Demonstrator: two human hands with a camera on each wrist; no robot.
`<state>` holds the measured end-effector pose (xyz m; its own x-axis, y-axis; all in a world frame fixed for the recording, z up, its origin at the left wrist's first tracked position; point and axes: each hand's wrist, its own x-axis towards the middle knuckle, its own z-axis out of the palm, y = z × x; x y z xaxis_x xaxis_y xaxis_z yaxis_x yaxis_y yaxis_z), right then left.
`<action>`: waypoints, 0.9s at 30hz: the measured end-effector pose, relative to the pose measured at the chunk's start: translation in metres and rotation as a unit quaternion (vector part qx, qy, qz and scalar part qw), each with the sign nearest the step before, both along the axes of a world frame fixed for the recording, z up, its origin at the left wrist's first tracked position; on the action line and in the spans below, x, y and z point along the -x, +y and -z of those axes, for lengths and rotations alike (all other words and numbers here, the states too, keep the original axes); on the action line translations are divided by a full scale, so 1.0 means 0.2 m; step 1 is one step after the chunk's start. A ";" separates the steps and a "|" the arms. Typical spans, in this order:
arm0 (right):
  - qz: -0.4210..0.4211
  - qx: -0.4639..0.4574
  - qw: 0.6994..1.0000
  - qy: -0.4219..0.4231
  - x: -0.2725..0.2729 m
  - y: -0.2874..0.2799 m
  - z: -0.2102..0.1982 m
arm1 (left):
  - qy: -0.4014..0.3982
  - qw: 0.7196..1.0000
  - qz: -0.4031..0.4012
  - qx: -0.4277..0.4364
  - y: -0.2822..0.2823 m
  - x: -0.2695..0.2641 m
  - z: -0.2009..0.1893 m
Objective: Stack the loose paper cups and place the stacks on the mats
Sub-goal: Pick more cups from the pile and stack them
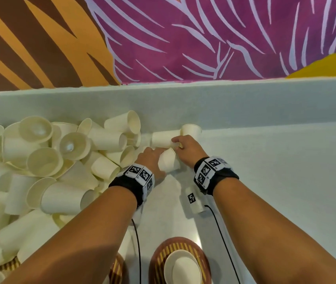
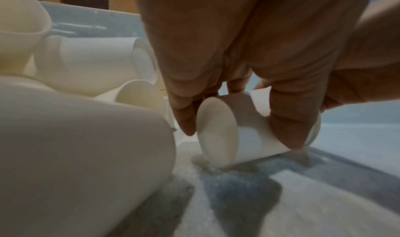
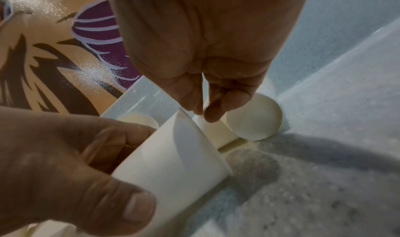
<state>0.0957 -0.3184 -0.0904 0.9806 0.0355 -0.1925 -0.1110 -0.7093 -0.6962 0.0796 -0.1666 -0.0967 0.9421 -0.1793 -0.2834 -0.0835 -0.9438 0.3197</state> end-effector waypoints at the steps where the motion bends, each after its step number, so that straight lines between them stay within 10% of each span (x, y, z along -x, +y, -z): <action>1: 0.001 -0.004 1.000 0.005 0.00 0.01 0.00 | 0.010 1.000 -0.008 0.002 0.01 -0.01 0.00; 15: 0.088 -0.011 0.978 -0.188 0.03 -0.03 -0.14 | 0.019 0.996 -0.086 0.003 0.10 -0.04 -0.04; 20: 0.058 -0.069 0.990 -0.103 0.09 -0.01 -0.18 | 0.013 0.995 -0.081 0.048 0.04 -0.05 -0.03; 27: 0.185 0.226 0.956 -0.020 0.15 -0.23 -0.17 | 0.025 0.995 -0.050 0.084 -0.02 -0.04 -0.01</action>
